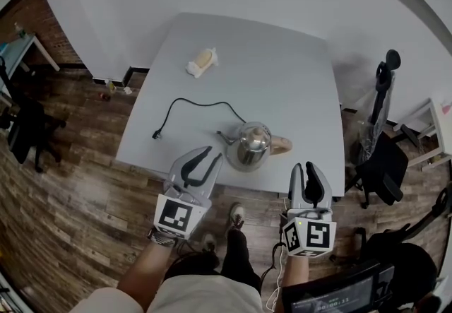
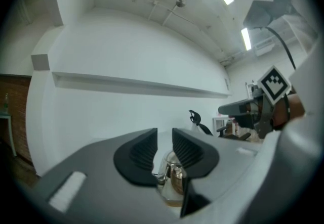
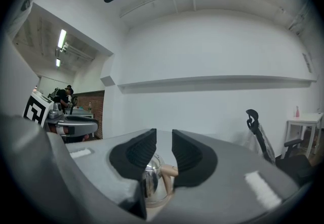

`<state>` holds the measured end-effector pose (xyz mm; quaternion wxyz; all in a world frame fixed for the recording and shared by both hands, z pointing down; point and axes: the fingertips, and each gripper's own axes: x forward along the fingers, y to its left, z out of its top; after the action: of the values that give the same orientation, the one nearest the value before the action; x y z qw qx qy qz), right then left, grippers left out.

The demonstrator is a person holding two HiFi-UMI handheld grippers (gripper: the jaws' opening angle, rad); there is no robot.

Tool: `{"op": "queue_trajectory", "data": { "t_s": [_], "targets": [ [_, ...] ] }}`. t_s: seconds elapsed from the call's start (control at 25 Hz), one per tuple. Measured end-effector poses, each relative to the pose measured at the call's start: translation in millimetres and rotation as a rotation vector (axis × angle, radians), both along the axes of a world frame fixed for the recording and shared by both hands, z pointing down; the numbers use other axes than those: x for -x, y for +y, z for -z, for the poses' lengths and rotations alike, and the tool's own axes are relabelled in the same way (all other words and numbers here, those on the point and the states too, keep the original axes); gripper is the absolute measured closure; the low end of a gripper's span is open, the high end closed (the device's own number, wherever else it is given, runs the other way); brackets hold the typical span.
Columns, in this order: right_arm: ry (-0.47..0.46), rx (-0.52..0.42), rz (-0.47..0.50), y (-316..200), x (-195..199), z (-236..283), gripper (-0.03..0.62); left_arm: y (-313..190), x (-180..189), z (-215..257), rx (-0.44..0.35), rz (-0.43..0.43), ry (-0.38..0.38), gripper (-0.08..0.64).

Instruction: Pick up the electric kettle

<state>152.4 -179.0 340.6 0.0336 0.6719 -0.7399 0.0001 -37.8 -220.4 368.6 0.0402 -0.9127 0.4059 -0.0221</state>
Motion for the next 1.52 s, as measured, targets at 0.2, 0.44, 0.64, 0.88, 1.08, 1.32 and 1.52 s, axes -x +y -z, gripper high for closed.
{"op": "queue_trajectory", "data": {
  "t_s": [0.2, 0.44, 0.64, 0.88, 1.08, 1.32, 1.52],
  "targets": [
    [0.005, -0.001, 0.019, 1, -3, -16, 0.482, -1, -2, -4, 0.008, 0.046, 0.071, 0.43],
    [-0.016, 0.034, 0.016, -6, -14, -45, 0.48, -5, -6, -24, 0.011, 0.081, 0.066, 0.419],
    [-0.011, 0.051, 0.016, -8, -20, -64, 0.48, -2, -11, -40, 0.038, 0.095, 0.09, 0.419],
    [-0.008, 0.06, 0.028, -8, -20, -77, 0.48, -6, -8, -55, 0.051, 0.121, 0.107, 0.419],
    [-0.006, 0.048, 0.019, -6, -24, -84, 0.48, -8, -6, -66, 0.044, 0.13, 0.101, 0.419],
    [0.007, 0.051, 0.004, -3, -25, -99, 0.48, -7, -4, -73, 0.046, 0.138, 0.117, 0.406],
    [0.014, 0.041, 0.029, -4, -22, -107, 0.48, -7, -6, -80, 0.041, 0.137, 0.107, 0.394]
  ]
}}
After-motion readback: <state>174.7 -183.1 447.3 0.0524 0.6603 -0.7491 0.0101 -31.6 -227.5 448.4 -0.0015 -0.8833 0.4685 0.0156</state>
